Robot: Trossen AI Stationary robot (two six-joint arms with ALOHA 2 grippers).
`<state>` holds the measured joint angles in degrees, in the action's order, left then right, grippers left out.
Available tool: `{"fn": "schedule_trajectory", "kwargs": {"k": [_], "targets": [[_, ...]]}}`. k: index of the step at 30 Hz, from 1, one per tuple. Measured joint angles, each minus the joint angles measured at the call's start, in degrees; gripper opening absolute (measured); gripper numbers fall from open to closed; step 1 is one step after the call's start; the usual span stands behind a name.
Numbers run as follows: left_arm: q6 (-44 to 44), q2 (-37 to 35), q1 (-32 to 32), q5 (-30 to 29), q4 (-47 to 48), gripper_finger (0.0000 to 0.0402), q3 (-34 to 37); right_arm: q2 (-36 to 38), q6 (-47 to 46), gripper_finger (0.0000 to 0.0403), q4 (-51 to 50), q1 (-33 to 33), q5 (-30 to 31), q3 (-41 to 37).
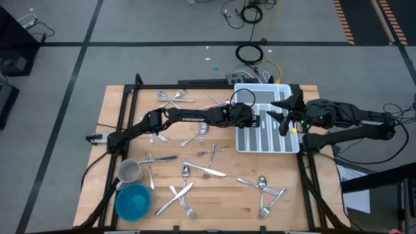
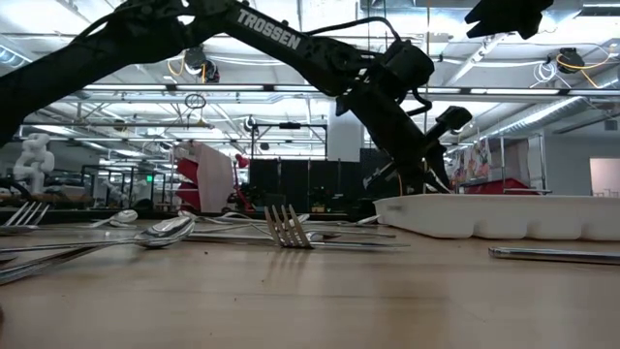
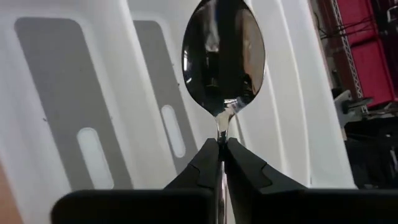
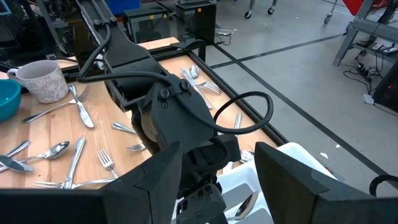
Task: Sort silverware
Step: Put the spoon into the silverware tray, then put the fork into the silverware tray
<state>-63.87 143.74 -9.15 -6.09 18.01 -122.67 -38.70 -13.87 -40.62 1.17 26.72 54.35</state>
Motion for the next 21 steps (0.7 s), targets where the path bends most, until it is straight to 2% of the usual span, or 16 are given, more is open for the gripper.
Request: {"fn": "schedule_trajectory", "kwargs": {"k": [6, 16, 21], "targets": [[2.1, 0.0, 0.0, 0.1, -0.5, 0.0062, 0.0, 0.0, 0.0, 0.0196, 0.0, 0.0, 0.0, 0.0], [3.3, -0.1, -0.1, 1.8, -2.9, 0.0086, 0.0, 0.0, 0.0, 0.0196, 0.0, 0.0, -0.1, 0.0], [8.1, -2.1, -1.1, 9.3, -3.1, 0.0088, -1.1, 0.0, 0.0, 0.0196, 0.0, 0.0, -3.7, 0.0]]}}
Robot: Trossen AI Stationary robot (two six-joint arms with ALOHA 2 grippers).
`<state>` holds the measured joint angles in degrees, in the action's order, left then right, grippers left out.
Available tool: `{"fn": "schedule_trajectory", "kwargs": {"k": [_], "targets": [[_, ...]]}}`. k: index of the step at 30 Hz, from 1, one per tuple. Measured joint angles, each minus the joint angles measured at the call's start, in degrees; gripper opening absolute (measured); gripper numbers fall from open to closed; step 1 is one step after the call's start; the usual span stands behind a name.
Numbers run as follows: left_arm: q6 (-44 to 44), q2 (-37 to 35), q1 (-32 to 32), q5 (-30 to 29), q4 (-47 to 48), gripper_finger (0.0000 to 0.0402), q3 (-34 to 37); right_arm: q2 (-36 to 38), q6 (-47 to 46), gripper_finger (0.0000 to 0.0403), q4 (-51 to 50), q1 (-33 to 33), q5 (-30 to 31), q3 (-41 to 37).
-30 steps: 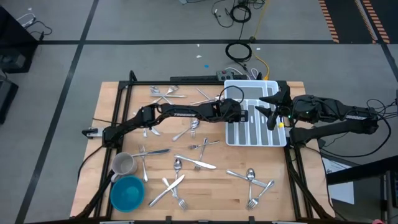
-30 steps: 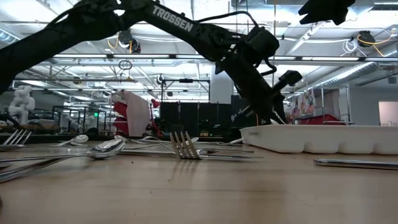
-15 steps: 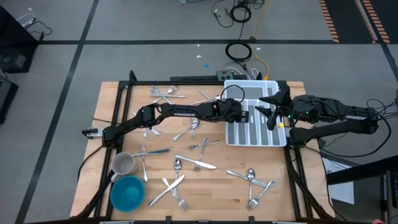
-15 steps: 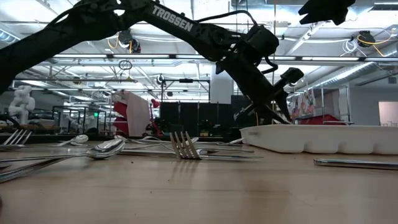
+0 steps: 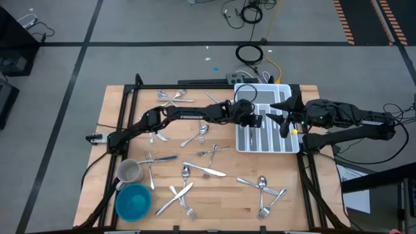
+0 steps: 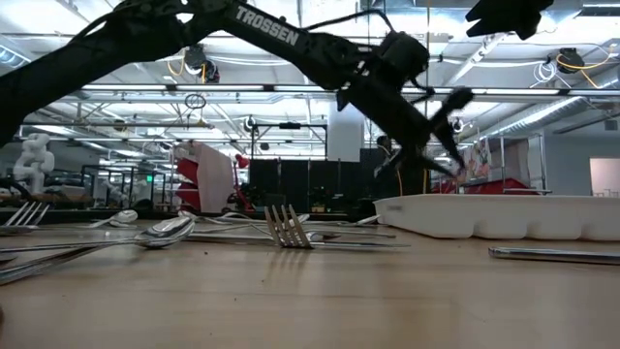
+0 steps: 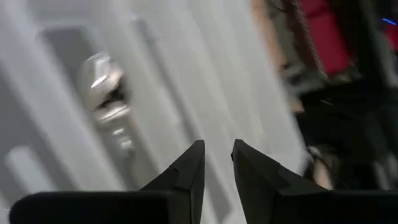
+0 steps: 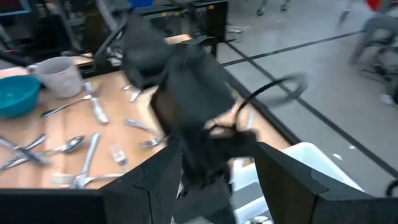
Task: Sort silverware
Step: Put the fork into the silverware tray
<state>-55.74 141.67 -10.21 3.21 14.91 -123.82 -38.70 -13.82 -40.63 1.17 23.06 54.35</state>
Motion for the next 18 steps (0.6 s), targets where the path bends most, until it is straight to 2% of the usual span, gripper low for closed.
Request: {"fn": "schedule_trajectory", "kwargs": {"k": [5, 10, 14, 18], "targets": [[10.8, -6.0, -0.4, 1.8, 4.9, 0.0088, -2.2, 0.0, 0.0, 0.0196, 1.1, 0.0, -2.4, 0.0], [24.0, -16.2, -0.3, 0.4, 20.4, 0.0088, -2.6, -0.4, 1.0, 0.0196, 4.9, 0.0, -2.3, 0.0], [32.4, -26.5, -0.2, -7.9, 36.1, 0.0088, -2.7, -3.0, 6.4, 0.0196, 11.0, -0.5, -2.1, 0.0], [35.2, -36.8, 0.1, -18.1, 47.9, 0.0088, -2.7, -8.0, 10.0, 0.0196, 19.8, -2.3, -2.2, 0.2]]}}
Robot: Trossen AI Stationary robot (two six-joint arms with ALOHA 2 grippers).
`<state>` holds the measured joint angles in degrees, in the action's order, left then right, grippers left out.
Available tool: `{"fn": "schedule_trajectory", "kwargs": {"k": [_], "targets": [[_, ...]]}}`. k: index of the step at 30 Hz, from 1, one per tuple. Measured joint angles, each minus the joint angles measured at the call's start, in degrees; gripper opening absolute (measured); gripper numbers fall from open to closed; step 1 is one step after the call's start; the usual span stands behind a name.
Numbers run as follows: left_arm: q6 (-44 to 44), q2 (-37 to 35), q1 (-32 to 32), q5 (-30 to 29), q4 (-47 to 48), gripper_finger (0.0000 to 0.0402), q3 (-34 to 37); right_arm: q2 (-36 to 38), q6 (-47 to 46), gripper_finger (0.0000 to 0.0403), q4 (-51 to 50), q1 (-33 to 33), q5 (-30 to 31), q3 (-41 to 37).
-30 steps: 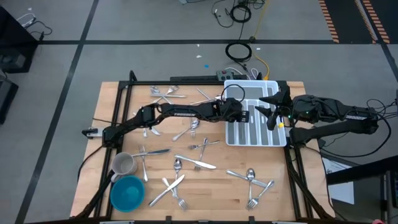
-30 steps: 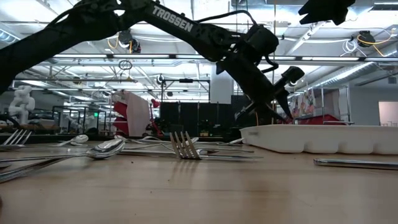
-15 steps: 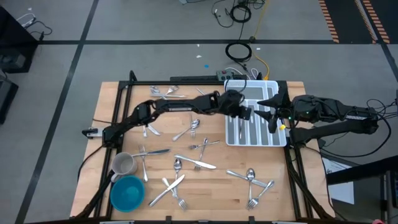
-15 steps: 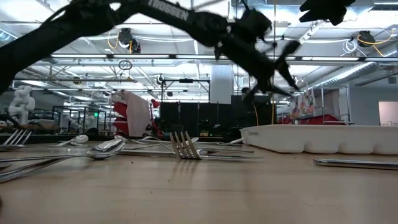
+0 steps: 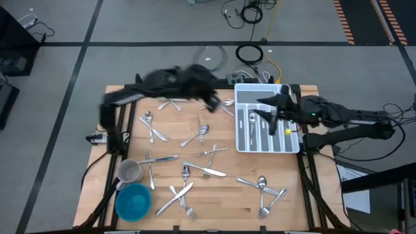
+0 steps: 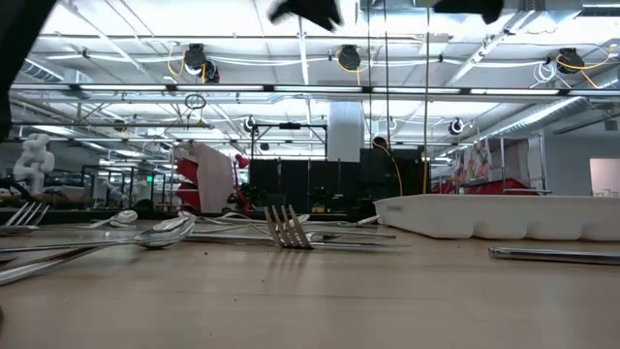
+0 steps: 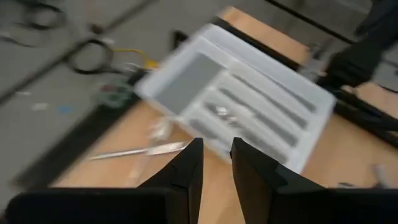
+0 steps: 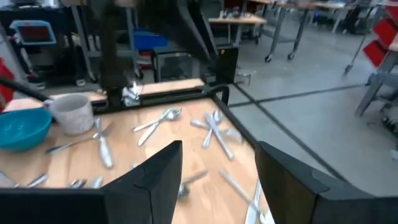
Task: Sort silverware
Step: Put the fork into the silverware tray
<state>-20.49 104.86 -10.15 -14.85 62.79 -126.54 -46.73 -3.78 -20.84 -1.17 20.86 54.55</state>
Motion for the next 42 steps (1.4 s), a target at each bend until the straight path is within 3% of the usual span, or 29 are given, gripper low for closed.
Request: {"fn": "schedule_trajectory", "kwargs": {"k": [5, 11, 19, 25, 30, 33, 36, 39, 42], "targets": [[-0.1, -11.7, 0.3, -5.8, 13.7, 0.0088, 0.0, -8.5, 0.6, 0.0196, 1.4, -3.6, 0.0, 5.0], [-5.1, -20.6, -1.6, -2.9, 27.9, 0.0088, 0.8, -21.4, 2.7, 0.0196, 0.5, -7.7, -0.2, 13.4], [-4.1, -29.2, -1.0, 2.5, 27.1, 0.0088, 11.5, -41.2, 7.7, 0.0196, -15.5, -16.9, -0.7, 29.5], [-4.7, -35.3, -1.0, 4.1, 26.9, 0.0088, 20.6, -54.7, 18.9, 0.0196, -23.8, -23.8, -11.2, 40.0], [-4.7, -39.4, -1.0, 4.3, 26.6, 0.0088, 27.2, -63.8, 26.0, 0.0196, -28.4, -27.3, -14.6, 49.0], [-6.7, -41.4, -1.0, 4.3, 26.1, 0.0088, 30.6, -67.9, 23.9, 0.0196, -35.6, -28.7, -20.9, 53.6], [-7.7, -43.0, -0.5, 4.7, 26.0, 0.0088, 33.5, -70.0, 19.1, 0.0196, -46.2, -28.3, -34.4, 54.4], [-7.7, -44.0, 0.7, 5.2, 25.9, 0.0088, 35.9, -71.1, 18.3, 0.0196, -56.3, -23.7, -47.9, 50.4], [-7.7, -44.6, 1.5, 5.4, 24.6, 0.0088, 37.7, -70.5, 18.5, 0.0196, -61.2, -15.6, -54.0, 43.7]]}}
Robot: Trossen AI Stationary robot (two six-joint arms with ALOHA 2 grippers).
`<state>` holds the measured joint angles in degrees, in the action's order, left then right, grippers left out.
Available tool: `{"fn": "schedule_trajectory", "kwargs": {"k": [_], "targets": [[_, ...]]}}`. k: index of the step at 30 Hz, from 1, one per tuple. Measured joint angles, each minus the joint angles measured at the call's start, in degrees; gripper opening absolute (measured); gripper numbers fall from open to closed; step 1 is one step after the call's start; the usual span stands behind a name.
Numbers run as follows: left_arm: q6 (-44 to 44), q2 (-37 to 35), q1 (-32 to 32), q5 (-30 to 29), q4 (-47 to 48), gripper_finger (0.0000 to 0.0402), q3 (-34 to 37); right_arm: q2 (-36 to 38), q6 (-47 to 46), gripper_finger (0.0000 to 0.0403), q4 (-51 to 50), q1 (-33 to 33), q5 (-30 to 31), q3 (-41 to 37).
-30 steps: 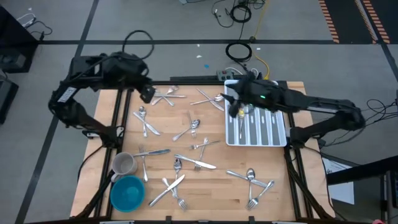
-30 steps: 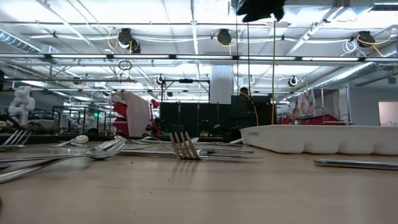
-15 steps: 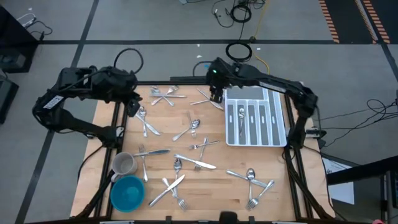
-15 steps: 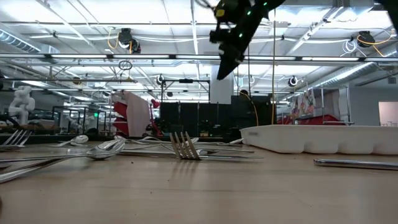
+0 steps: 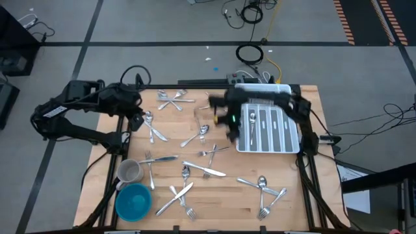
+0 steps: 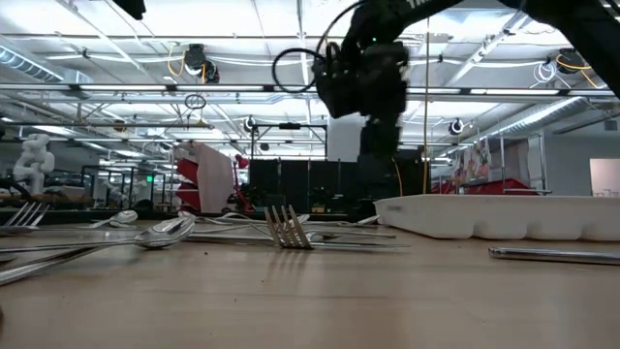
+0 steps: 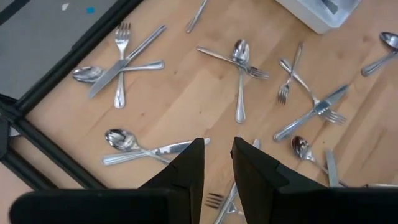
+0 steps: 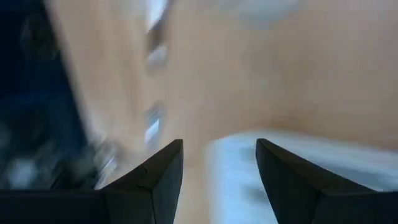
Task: Sort silverware
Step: Put the fork into the silverware tray
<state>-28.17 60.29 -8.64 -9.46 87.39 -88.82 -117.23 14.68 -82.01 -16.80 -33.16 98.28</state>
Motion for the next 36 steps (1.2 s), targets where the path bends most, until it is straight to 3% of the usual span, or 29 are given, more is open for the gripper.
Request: {"fn": "schedule_trajectory", "kwargs": {"k": [5, 11, 16, 19, 22, 24, 27, 36], "targets": [[0.5, -0.1, 0.6, 0.0, -0.4, 0.0088, 1.1, 5.4, -2.7, 0.0196, -0.2, 13.5, -6.4, -10.5], [1.1, -0.1, 0.6, -0.1, -1.4, 0.0089, 1.1, 20.5, -25.2, 0.0196, 18.4, 22.6, -5.9, -26.8], [3.7, -0.1, 0.6, -0.4, -4.7, 0.0089, 1.1, 41.0, -59.8, 0.0196, 35.6, 28.2, 8.8, -46.6], [5.3, -0.1, 0.6, -0.5, -6.4, 0.0089, 1.1, 51.6, -83.9, 0.0196, 41.9, 36.7, 17.6, -56.0], [7.8, -0.1, 0.6, -1.4, -7.3, 0.0089, 1.1, 56.8, -95.8, 0.0196, 49.1, 46.6, 26.4, -61.3], [9.2, -0.1, 0.6, -2.7, -8.1, 0.0089, 1.1, 57.0, -95.8, 0.0196, 50.7, 50.7, 29.8, -61.9], [10.9, -0.1, 0.6, -5.3, -9.6, 0.0089, 1.1, 53.9, -87.6, 0.0196, 49.6, 53.2, 29.8, -60.9], [11.0, 0.3, 0.5, -7.4, -10.5, 0.0089, 1.1, 35.2, -60.0, 0.0196, 47.9, 53.7, 15.6, -53.8]]}}
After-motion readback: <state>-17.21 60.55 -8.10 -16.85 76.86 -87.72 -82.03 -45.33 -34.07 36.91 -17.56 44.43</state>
